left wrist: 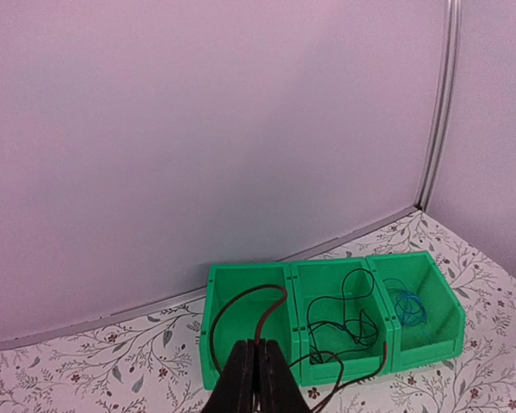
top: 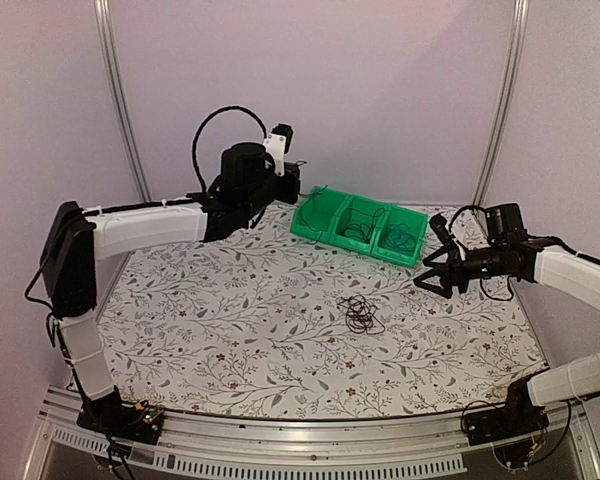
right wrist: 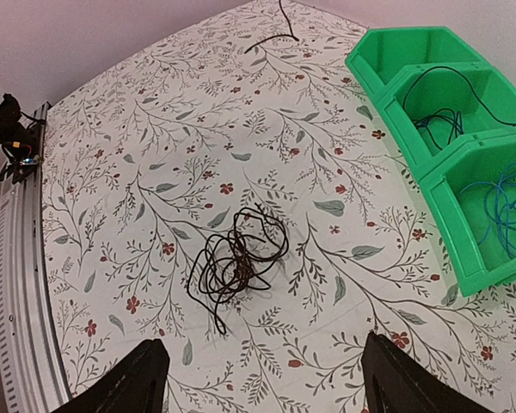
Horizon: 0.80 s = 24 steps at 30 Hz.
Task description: Untangle the cables
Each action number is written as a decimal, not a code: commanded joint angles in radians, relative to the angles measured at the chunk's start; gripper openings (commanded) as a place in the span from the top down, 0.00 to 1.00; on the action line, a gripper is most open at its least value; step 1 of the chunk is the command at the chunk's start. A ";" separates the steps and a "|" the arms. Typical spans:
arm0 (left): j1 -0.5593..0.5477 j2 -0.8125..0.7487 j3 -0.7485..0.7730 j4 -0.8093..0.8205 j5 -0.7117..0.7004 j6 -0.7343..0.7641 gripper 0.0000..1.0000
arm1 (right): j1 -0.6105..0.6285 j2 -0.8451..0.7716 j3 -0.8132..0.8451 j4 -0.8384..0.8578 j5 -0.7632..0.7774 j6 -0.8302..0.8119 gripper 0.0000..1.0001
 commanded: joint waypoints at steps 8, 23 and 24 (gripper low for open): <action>0.083 0.445 0.512 0.006 0.078 0.036 1.00 | -0.013 0.039 -0.016 0.090 0.006 -0.039 0.18; 0.169 0.791 0.865 0.017 0.103 0.012 1.00 | -0.014 0.100 -0.007 0.078 0.021 -0.067 0.19; 0.171 0.799 0.864 0.017 0.113 0.001 1.00 | -0.013 0.103 -0.006 0.078 0.022 -0.070 0.19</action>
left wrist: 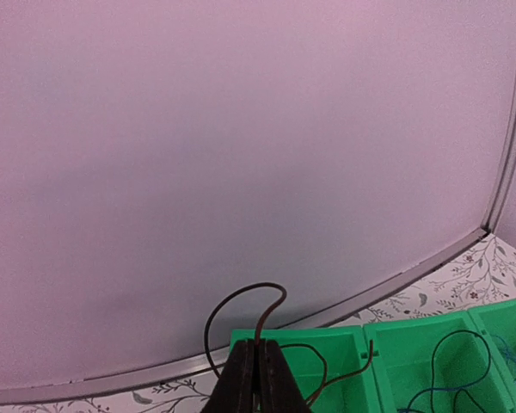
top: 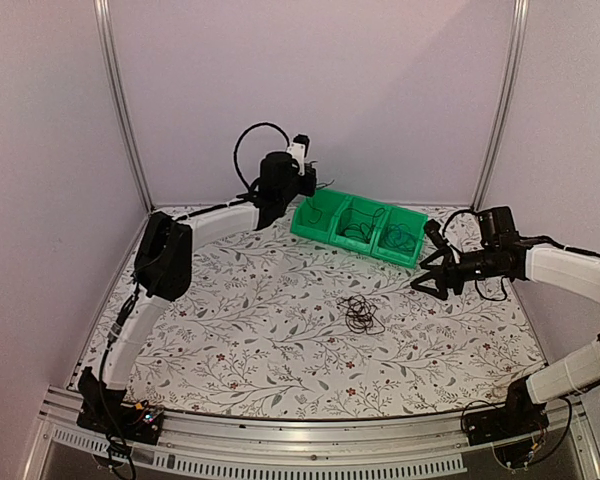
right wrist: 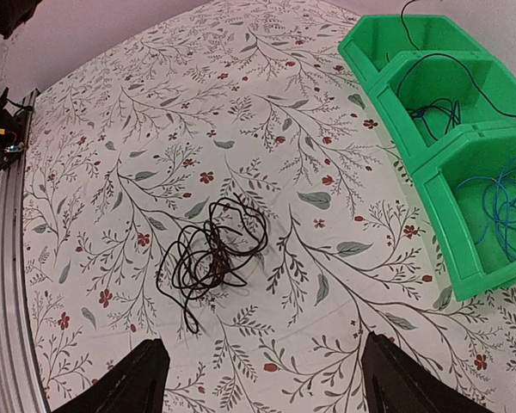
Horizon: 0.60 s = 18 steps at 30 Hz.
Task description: Untangle the cables
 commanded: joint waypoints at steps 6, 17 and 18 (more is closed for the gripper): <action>0.032 0.078 0.009 0.020 0.096 -0.087 1.00 | -0.003 0.038 0.011 -0.007 0.012 -0.025 0.19; 0.027 0.138 0.006 0.024 0.161 -0.139 1.00 | -0.004 0.064 0.018 -0.020 0.009 -0.038 0.19; 0.026 0.142 0.012 0.019 0.165 -0.141 1.00 | -0.004 0.065 0.018 -0.021 0.008 -0.039 0.19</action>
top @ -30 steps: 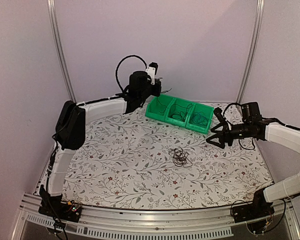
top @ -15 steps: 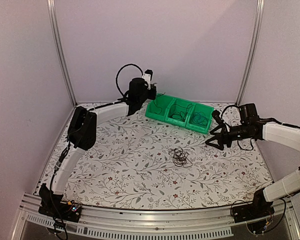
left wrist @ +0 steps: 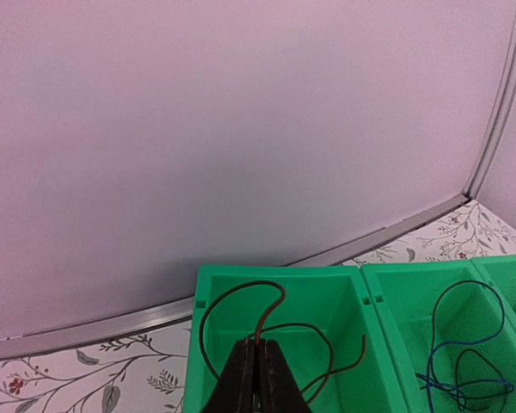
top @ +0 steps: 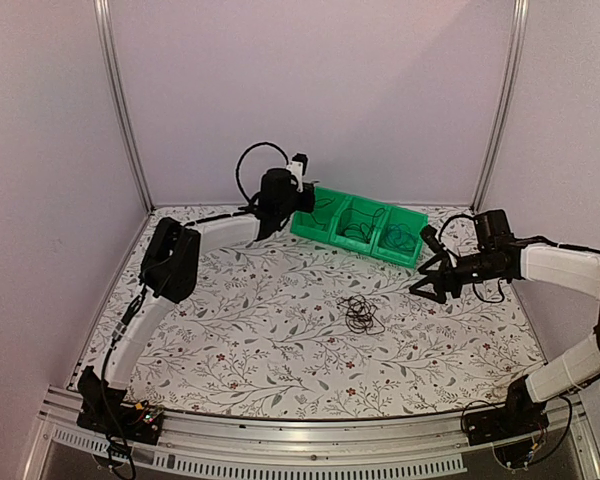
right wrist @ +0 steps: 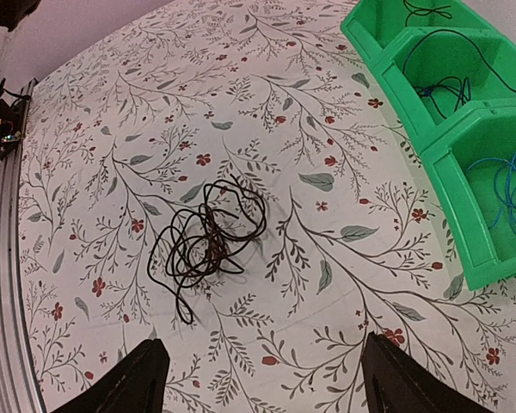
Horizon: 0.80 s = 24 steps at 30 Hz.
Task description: Untangle the cables
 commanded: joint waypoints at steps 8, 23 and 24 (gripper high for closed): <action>-0.010 0.042 0.027 -0.021 0.069 -0.043 0.96 | -0.003 0.044 0.041 -0.041 -0.002 -0.026 0.19; -0.033 -0.537 -0.698 0.170 0.086 -0.054 0.53 | -0.004 0.015 0.046 -0.034 0.007 -0.030 0.21; -0.043 -0.592 -0.775 0.172 0.082 -0.048 0.52 | -0.004 0.013 0.043 -0.026 0.013 -0.029 0.21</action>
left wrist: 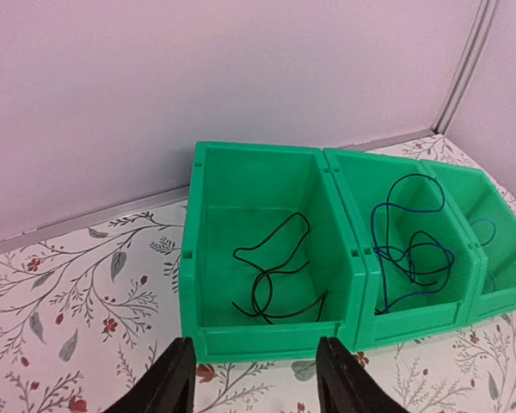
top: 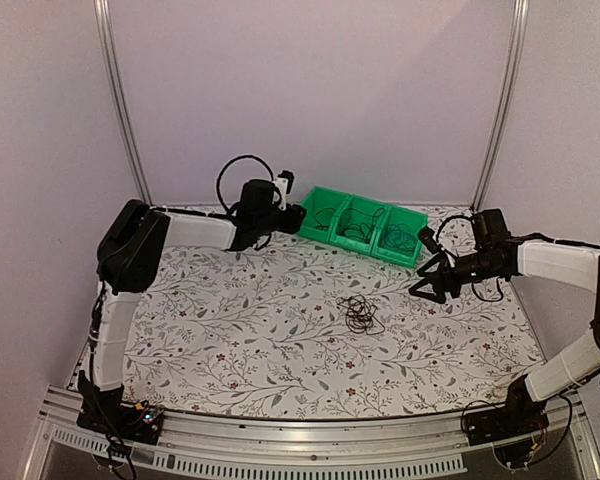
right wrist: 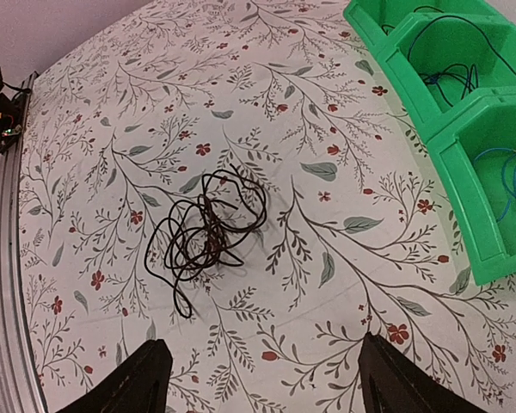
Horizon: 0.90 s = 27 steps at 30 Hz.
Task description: Untangle the cables
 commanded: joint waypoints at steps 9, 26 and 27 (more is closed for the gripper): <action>-0.211 -0.503 -0.514 -0.022 0.074 -0.006 0.51 | 0.108 0.047 0.031 0.015 0.098 -0.012 0.33; -0.321 -0.352 -0.530 -0.066 0.185 -0.257 0.51 | 0.304 0.443 0.236 -0.091 0.253 0.087 0.38; -0.317 -0.334 -0.519 -0.063 0.204 -0.262 0.52 | 0.306 0.453 0.244 -0.099 0.247 0.085 0.44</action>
